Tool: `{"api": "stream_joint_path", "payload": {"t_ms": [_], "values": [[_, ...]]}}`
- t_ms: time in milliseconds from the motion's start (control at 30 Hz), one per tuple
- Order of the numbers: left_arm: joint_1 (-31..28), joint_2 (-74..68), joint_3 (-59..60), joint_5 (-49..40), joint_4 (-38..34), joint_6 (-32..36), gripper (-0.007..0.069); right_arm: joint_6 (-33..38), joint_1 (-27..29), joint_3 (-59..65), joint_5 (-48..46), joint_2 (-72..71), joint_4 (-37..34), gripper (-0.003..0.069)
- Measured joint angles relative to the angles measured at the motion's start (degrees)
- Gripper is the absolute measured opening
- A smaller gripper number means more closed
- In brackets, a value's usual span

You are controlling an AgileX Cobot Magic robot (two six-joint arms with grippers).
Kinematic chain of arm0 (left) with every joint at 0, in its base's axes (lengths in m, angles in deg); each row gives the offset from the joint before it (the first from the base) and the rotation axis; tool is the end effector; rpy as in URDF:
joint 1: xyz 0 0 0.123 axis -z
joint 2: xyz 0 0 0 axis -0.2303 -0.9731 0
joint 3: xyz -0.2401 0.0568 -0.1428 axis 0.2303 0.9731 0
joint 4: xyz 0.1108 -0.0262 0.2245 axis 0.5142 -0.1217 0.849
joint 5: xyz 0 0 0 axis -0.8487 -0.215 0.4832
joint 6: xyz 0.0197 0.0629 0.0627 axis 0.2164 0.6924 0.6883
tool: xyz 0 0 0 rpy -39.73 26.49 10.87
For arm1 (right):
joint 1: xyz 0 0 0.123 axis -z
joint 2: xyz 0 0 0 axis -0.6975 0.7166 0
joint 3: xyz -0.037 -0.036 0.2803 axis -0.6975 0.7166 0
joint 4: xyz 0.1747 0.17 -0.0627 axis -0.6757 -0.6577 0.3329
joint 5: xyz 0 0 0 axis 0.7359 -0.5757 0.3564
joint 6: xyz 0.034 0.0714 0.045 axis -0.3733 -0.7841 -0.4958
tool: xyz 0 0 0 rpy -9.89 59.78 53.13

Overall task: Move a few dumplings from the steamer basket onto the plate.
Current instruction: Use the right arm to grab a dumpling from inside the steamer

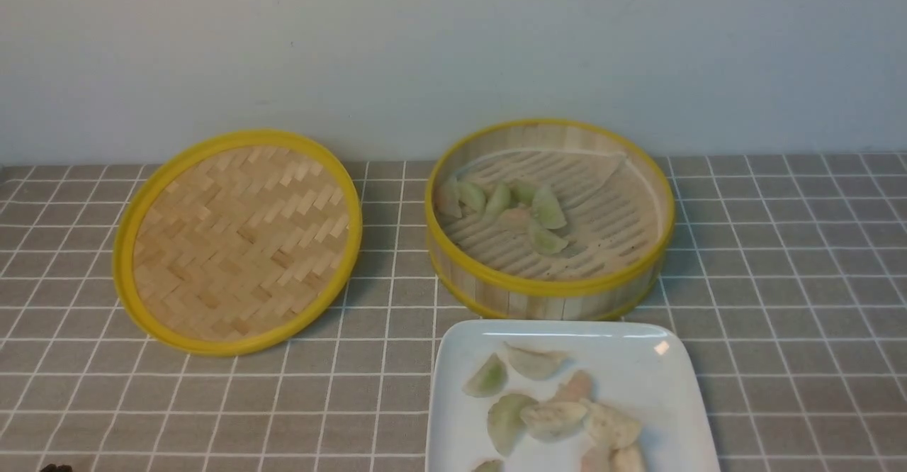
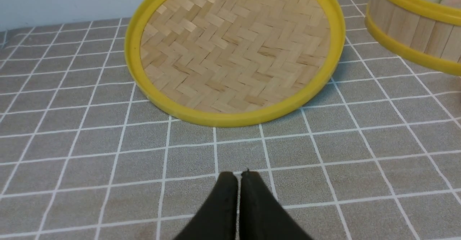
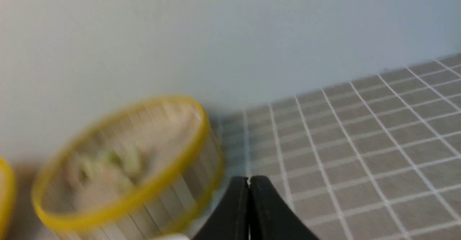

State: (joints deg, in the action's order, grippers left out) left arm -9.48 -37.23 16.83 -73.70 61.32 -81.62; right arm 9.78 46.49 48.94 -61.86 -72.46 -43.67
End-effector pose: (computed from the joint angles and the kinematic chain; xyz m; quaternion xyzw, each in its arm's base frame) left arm 0.0522 -0.0064 0.1711 0.0366 0.8044 -0.0317 0.5921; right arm 0.0564 0.0030 0.1912 0.1847 0.7092 0.1830 0.6554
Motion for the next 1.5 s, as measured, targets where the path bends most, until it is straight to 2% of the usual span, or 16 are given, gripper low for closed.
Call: {"api": "stream_joint_path", "payload": {"t_ms": [133, 367, 433, 533, 733, 800, 1067, 1267, 1367, 1467, 1500], "values": [[0.0, 0.0, 0.0, 0.0, 0.0, 0.0, -0.0005, -3.63, 0.0, 0.0, 8.2, 0.0, -14.07, -0.0007], [0.0, 0.0, 0.0, 0.0, 0.0, 0.0, -0.0005, -2.61, 0.0, -0.58, 10.98, 0.0, -19.26, -0.0007], [0.0, 0.0, 0.0, 0.0, 0.0, 0.0, -0.0005, -1.54, 0.0, -2.73, 7.19, 0.0, -18.74, -0.0007], [0.0, 0.0, 0.0, -0.05, 0.0, 0.0, -0.0005, 2.26, -0.06, -13.21, -4.01, 4.85, -15.05, -0.0007], [0.0, 0.0, 0.0, -0.05, 0.0, 0.0, -0.0005, 8.34, -0.06, -37.22, -29.76, 29.25, -6.03, -0.0007], [0.0, 0.0, 0.0, -0.05, 0.0, 0.0, -0.0005, 10.69, -0.06, -46.57, -39.7, 41.4, -3.5, -0.0007], [0.0, 0.0, 0.0, -0.1, 0.0, 0.0, -0.0005, 15.37, -2.18, -64.31, -50.45, 65.66, -1.09, -0.0007], [0.0, 0.0, -0.05, -0.1, 0.0, 0.0, -0.0005, 15.43, -11.87, -76.83, -52.36, 83.19, 3.45, -0.0007], [0.0, 0.0, -0.05, -0.1, 0.0, 0.0, -0.0005, 14.68, -14.62, -79.99, -52.64, 88.51, 3.97, 0.0001], [0.0, 0.0, -0.05, -0.1, 0.0, 0.0, -0.0005, 14.3, -16.84, -83.14, -52.78, 93.6, 4.4, 0.0037], [0.0, 0.0, -0.05, -0.1, 0.0, 0.0, -0.0005, 14.3, -17.93, -84.78, -52.51, 96.56, 4.73, 0.0069]]}}
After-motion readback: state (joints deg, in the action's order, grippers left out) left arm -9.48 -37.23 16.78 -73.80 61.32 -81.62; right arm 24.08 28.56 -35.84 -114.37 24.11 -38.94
